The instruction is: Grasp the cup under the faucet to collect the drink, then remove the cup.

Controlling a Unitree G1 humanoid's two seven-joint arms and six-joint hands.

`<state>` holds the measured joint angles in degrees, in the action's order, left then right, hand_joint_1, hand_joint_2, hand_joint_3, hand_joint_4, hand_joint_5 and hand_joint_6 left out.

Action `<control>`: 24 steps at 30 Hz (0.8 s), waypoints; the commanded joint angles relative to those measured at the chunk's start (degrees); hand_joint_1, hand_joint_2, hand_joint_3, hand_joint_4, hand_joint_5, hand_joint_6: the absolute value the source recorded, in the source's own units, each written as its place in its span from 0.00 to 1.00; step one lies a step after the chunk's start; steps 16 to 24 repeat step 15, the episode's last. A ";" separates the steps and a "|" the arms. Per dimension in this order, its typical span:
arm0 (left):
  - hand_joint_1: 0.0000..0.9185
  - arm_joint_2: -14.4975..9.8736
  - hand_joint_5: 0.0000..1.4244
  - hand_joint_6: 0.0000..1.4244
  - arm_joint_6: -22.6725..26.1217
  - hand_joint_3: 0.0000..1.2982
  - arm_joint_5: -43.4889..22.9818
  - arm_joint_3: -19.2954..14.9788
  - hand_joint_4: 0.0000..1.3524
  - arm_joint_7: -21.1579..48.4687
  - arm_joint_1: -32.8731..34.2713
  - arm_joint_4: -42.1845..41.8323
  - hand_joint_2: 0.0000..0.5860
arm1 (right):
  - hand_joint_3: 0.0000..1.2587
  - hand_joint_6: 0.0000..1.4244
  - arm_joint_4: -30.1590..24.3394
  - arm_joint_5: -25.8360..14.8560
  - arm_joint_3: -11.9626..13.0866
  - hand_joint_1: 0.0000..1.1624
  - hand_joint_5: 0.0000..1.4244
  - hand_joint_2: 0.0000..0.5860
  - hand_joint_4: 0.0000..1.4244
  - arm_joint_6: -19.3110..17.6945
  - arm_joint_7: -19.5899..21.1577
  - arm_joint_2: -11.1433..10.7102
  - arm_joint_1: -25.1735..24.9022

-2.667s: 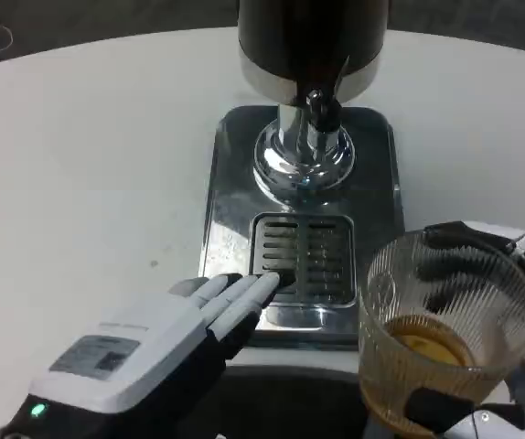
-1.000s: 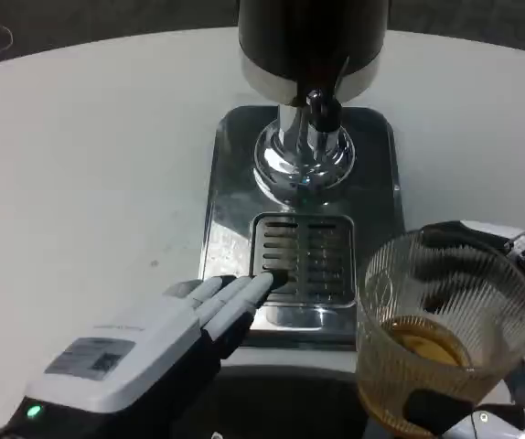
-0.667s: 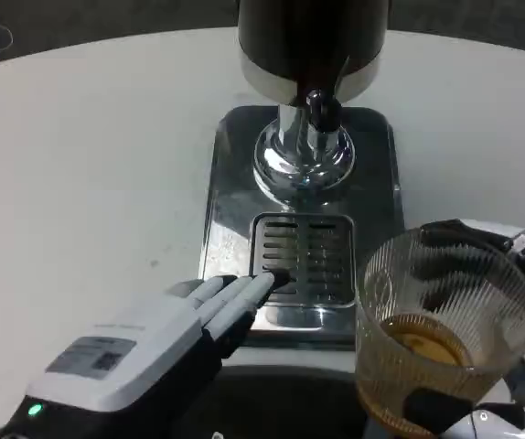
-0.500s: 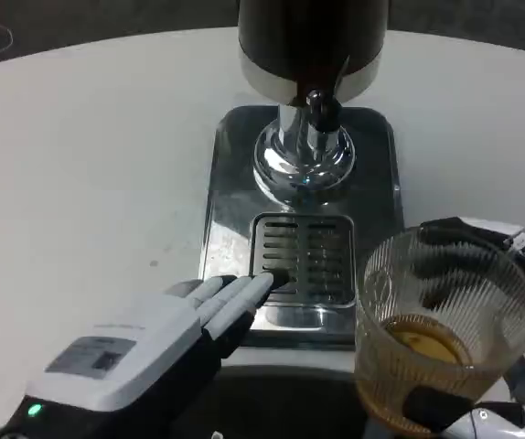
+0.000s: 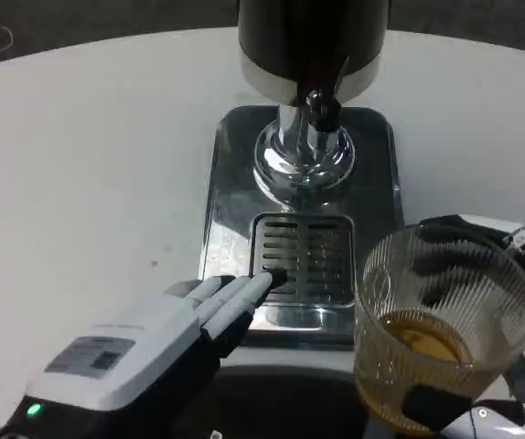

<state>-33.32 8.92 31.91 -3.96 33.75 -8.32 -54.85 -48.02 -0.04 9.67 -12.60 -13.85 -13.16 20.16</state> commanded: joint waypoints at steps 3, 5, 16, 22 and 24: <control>0.00 -0.06 0.00 0.00 0.48 0.00 -0.25 -0.17 0.00 0.74 -0.01 0.64 0.09 | 0.73 0.95 -1.20 -1.35 -0.35 0.69 0.89 0.46 0.75 -1.34 0.16 0.08 -0.65; 0.00 -0.07 0.00 0.00 0.55 0.00 -0.28 -0.13 0.00 0.73 0.09 0.72 0.09 | 0.73 0.95 -1.18 -1.35 -0.34 0.69 0.89 0.46 0.75 -1.26 0.18 0.06 -0.74; 0.00 -0.19 0.00 0.00 0.90 0.00 -0.36 -0.01 0.00 0.84 0.43 1.06 0.09 | 0.73 0.95 -0.95 -1.39 -0.40 0.69 0.89 0.46 0.76 -1.13 0.23 0.08 -1.13; 0.00 -0.19 0.00 0.00 0.90 0.00 -0.36 -0.01 0.00 0.84 0.43 1.06 0.09 | 0.73 0.95 -0.95 -1.39 -0.40 0.69 0.89 0.46 0.76 -1.13 0.23 0.08 -1.13; 0.00 -0.19 0.00 0.00 0.90 0.00 -0.36 -0.01 0.00 0.84 0.43 1.06 0.09 | 0.73 0.95 -0.95 -1.39 -0.40 0.69 0.89 0.46 0.76 -1.13 0.23 0.08 -1.13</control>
